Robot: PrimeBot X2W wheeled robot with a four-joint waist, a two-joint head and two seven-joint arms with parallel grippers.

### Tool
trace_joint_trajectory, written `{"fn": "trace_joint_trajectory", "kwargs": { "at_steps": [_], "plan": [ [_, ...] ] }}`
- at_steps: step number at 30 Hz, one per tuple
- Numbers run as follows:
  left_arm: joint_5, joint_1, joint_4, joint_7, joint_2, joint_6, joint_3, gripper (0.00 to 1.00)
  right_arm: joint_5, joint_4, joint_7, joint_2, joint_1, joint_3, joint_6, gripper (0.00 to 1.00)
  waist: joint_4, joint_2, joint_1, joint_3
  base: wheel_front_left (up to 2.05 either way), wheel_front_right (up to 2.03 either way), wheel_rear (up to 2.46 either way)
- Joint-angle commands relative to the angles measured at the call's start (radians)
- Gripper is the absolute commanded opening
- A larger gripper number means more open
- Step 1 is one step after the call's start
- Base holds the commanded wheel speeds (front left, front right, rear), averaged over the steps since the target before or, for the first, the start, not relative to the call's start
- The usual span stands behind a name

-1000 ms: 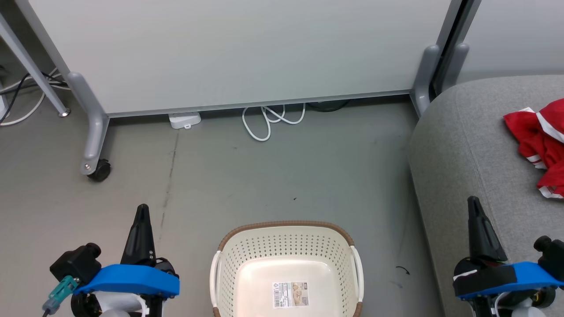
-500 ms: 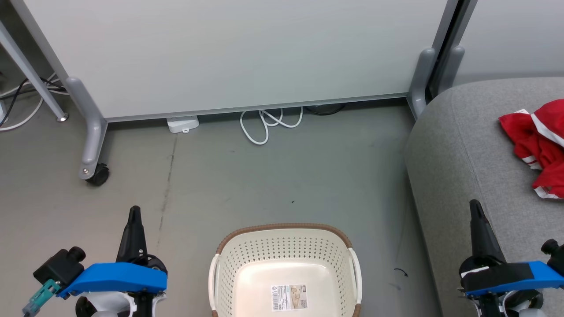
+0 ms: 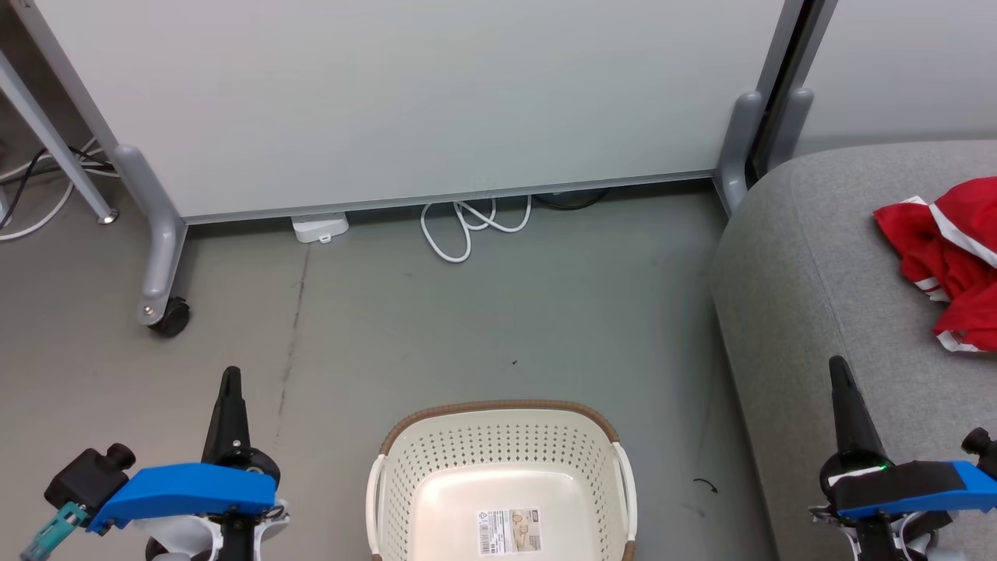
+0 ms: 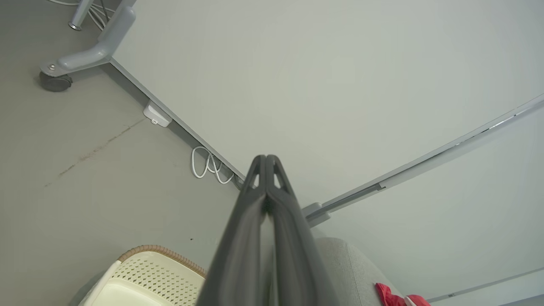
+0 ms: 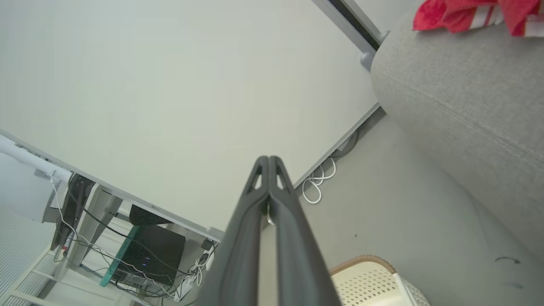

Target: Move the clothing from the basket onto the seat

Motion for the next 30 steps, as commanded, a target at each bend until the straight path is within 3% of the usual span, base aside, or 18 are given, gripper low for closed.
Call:
{"fn": "trace_joint_trajectory", "kwargs": {
  "at_steps": [1, 30],
  "plan": [
    [-0.022, -0.016, -0.015, 0.005, 0.002, -0.006, 0.008, 0.0, 0.027, -0.007, 0.008, -0.005, -0.023, -0.003, 0.0, 0.0, -0.001, 0.0, 0.0, -0.001, 0.0, 0.0, 0.0],
    [-0.317, -0.015, -0.028, 0.083, 0.001, -0.009, 0.042, 0.0, 0.33, 0.014, 0.087, -0.006, -0.031, -0.011, 0.001, 0.0, -0.015, 0.0, 0.0, -0.024, 0.0, 0.0, 0.0]
  ]
}}
